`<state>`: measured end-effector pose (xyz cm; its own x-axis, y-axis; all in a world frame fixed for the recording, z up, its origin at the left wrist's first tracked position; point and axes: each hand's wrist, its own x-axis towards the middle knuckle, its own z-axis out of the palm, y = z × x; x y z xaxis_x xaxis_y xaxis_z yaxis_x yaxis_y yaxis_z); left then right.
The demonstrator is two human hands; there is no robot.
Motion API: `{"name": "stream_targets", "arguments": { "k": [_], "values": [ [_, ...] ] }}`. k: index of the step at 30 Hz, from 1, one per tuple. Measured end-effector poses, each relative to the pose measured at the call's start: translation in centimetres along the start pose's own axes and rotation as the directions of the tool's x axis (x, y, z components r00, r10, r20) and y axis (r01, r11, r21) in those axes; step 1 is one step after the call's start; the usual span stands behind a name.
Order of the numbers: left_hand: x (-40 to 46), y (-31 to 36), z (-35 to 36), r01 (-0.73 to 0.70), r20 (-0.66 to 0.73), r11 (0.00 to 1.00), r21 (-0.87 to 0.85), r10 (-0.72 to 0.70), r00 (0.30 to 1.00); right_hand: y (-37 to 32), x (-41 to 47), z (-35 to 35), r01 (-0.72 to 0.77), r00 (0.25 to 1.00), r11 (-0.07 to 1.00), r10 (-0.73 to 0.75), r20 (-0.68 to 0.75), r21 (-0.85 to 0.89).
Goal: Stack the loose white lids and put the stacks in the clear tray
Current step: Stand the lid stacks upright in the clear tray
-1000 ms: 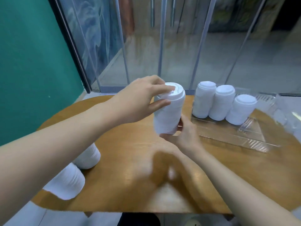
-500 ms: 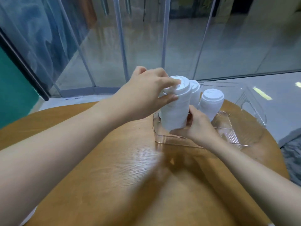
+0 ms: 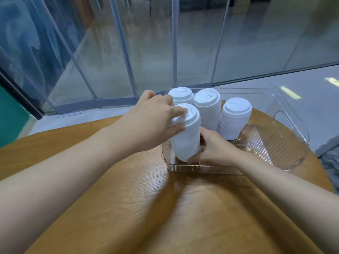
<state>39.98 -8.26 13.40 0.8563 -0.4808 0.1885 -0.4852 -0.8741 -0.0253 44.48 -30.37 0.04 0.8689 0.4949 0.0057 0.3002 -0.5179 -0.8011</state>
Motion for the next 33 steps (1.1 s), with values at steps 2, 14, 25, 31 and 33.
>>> {"name": "stream_targets", "arguments": {
  "k": [2,14,25,31,33],
  "values": [
    [0.1,-0.2,0.4,0.005,0.01,1.0,0.003,-0.005,1.0,0.4,0.2,-0.1,0.0,1.0,1.0,0.001,0.016,-0.017],
    [0.5,-1.0,2.5,-0.059,-0.025,0.995,0.084,0.061,0.998,1.1,1.4,0.8,-0.014,0.998,0.997,0.019,0.055,-0.076],
    [1.2,-1.4,2.8,-0.086,-0.005,0.992,0.093,0.087,0.996,1.0,1.3,1.3,-0.068,0.996,0.971,0.08,0.043,-0.228],
    [0.9,-1.5,2.6,-0.099,0.029,0.988,0.122,0.096,0.995,0.5,-0.1,-0.1,-0.081,0.996,0.98,0.084,0.009,-0.181],
    [0.5,-1.3,2.2,-0.109,0.061,0.983,0.145,0.101,0.993,-0.5,-1.3,-0.9,-0.082,0.997,0.98,0.078,-0.029,-0.182]
  ]
}}
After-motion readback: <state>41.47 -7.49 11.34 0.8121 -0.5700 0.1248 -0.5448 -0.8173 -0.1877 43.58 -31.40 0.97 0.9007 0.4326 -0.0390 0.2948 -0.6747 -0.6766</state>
